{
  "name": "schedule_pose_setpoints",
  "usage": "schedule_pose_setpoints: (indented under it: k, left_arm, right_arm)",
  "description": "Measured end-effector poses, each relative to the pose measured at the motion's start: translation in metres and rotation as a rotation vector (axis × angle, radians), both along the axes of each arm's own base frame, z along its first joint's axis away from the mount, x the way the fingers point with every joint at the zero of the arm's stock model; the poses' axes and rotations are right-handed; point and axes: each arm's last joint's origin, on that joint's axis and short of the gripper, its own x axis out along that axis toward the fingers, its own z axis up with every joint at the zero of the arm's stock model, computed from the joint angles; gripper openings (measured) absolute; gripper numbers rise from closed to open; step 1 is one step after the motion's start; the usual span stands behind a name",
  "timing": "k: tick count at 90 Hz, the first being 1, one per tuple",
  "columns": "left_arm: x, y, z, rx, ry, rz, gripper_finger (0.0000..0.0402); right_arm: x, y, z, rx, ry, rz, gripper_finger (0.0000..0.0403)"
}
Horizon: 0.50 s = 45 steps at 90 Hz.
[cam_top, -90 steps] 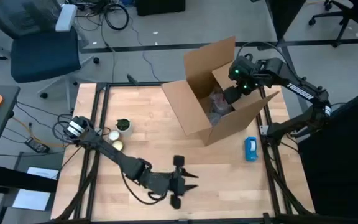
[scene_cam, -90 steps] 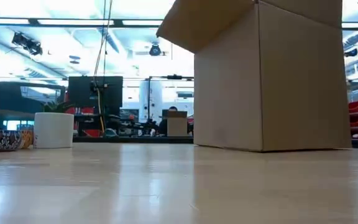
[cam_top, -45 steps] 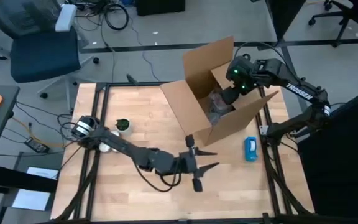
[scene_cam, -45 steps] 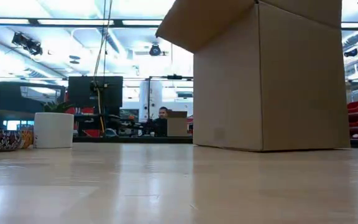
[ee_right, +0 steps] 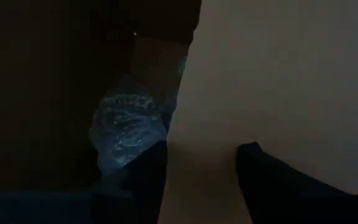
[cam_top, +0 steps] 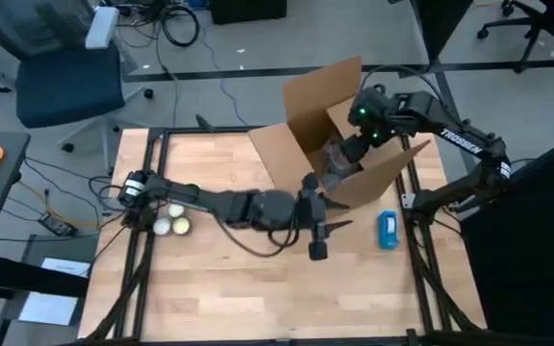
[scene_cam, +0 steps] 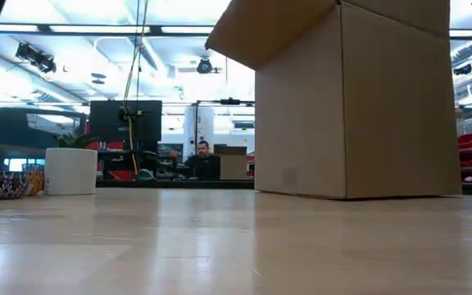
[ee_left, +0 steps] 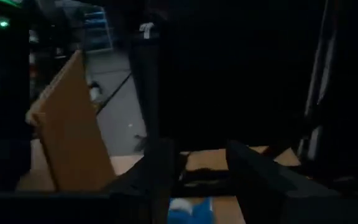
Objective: Wrap mug
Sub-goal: Close the cardboard box
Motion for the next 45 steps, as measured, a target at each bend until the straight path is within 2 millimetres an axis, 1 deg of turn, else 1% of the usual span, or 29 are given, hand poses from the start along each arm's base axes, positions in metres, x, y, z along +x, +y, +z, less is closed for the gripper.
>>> schedule_pose_setpoints:
  k: [10,15,19,25,45]
  left_arm:
    - [0.007,0.017,-0.002,0.032,-0.018,0.04,0.0131]
    - [0.014,0.027,-0.011,0.05,0.004,0.066,0.0131]
    - [0.016,0.035,-0.015,0.054,0.025,0.092,0.0131]
    - [0.021,0.044,-0.022,0.054,0.051,0.114,0.0131]
    - [0.021,0.06,-0.019,0.05,0.029,0.178,0.0131]
  right_arm:
    - [0.003,0.0,-0.01,0.006,0.02,0.006,0.016]
    - [0.006,0.0,-0.013,-0.013,0.018,0.019,0.016]
    - [0.008,0.0,-0.014,-0.035,0.022,0.023,0.016]
    - [0.008,0.002,-0.011,-0.073,0.03,0.023,0.0159]
    - [0.008,0.007,0.003,-0.114,-0.002,0.043,0.0145]
